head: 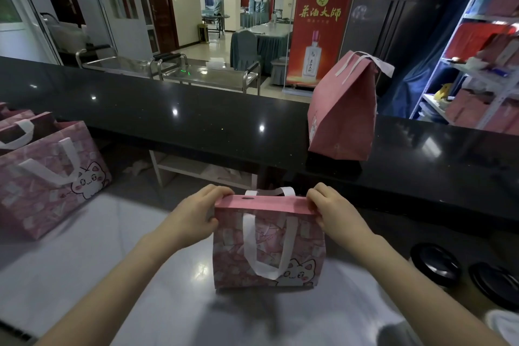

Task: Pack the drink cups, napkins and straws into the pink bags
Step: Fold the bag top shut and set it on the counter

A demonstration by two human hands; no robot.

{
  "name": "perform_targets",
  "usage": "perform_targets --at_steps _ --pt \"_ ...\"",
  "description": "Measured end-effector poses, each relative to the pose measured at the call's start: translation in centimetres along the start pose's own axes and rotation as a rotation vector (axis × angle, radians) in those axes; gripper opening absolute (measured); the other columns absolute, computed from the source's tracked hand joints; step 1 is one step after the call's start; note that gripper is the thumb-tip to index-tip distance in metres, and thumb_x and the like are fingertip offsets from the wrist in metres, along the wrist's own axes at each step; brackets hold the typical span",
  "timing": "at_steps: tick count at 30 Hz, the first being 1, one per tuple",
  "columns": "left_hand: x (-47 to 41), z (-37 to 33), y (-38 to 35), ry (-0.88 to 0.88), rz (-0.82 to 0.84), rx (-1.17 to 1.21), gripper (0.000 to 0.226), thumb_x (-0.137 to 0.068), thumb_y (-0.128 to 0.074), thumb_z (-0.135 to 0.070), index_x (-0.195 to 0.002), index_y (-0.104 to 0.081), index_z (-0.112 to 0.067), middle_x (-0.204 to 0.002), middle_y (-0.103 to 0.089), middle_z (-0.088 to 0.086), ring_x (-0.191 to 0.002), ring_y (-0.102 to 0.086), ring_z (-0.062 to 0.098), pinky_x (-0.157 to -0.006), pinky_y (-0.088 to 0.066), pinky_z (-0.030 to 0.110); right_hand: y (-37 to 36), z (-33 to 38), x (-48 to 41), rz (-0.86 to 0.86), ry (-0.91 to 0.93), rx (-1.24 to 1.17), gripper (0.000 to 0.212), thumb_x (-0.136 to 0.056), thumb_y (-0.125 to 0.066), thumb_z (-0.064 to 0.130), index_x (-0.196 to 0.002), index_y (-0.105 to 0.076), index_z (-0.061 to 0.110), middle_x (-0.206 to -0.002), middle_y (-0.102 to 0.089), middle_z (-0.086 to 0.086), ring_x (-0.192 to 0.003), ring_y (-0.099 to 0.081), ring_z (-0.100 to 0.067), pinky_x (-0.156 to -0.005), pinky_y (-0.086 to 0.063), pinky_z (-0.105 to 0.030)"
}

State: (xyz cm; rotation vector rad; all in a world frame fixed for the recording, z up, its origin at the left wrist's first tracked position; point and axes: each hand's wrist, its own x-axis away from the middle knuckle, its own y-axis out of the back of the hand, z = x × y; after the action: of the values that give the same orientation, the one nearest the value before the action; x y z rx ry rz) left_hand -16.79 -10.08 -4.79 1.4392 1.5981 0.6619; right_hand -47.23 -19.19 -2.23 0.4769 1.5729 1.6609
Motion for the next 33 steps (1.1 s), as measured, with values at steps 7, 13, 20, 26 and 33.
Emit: perform_targets --at_steps 7,13,20,26,33 --pt "0.5 -1.2 0.5 -0.026 0.050 0.015 0.057 -0.076 -0.067 -0.042 -0.129 -0.045 -0.047 -0.114 -0.043 -0.032 -0.102 -0.050 -0.001 -0.075 -0.044 0.012 1.4 0.0 1.1 0.017 0.014 -0.118 0.018 -0.085 -0.066 0.012 -0.097 -0.058 0.022 -0.105 -0.049 0.010 -0.095 -0.049 -0.009 -0.081 -0.048 -0.024" --pt "0.8 -1.7 -0.3 0.002 -0.136 -0.129 0.049 -0.079 -0.076 -0.018 -0.120 -0.054 -0.033 -0.113 -0.062 -0.014 -0.097 -0.061 0.012 -0.077 -0.057 0.028 1.0 0.4 1.6 -0.052 -0.008 -0.137 0.015 -0.085 -0.068 0.009 -0.095 -0.061 0.017 -0.102 -0.054 0.007 -0.091 -0.051 -0.011 -0.080 -0.050 -0.029" --pt "1.1 -2.2 -0.9 0.010 -0.094 0.104 0.049 -0.076 -0.079 -0.024 -0.119 -0.055 -0.031 -0.111 -0.053 -0.017 -0.101 -0.054 0.004 -0.080 -0.050 0.013 0.6 -0.1 1.7 -0.055 -0.038 -0.171 0.014 -0.083 -0.071 0.016 -0.094 -0.063 0.019 -0.100 -0.054 0.010 -0.091 -0.051 -0.008 -0.081 -0.049 -0.024" --pt "0.5 -2.7 -0.9 0.076 -0.219 0.010 0.014 -0.088 -0.069 -0.024 -0.102 -0.066 -0.027 -0.093 -0.062 -0.016 -0.085 -0.058 0.006 -0.070 -0.051 0.018 1.5 0.2 1.2 -0.021 -0.132 -0.207 0.027 -0.084 -0.071 0.026 -0.105 -0.056 0.033 -0.097 -0.061 0.014 -0.089 -0.058 -0.006 -0.078 -0.053 -0.027" --pt "-0.4 -3.3 -0.9 0.061 -0.339 -0.323 0.005 -0.084 -0.072 -0.028 -0.084 -0.072 -0.023 -0.079 -0.069 -0.010 -0.082 -0.043 0.013 -0.077 -0.037 0.032 1.4 1.4 0.4 -0.054 -0.160 -0.047 0.011 -0.091 -0.061 0.024 -0.097 -0.071 0.025 -0.087 -0.065 0.005 -0.086 -0.058 -0.015 -0.075 -0.046 -0.028"
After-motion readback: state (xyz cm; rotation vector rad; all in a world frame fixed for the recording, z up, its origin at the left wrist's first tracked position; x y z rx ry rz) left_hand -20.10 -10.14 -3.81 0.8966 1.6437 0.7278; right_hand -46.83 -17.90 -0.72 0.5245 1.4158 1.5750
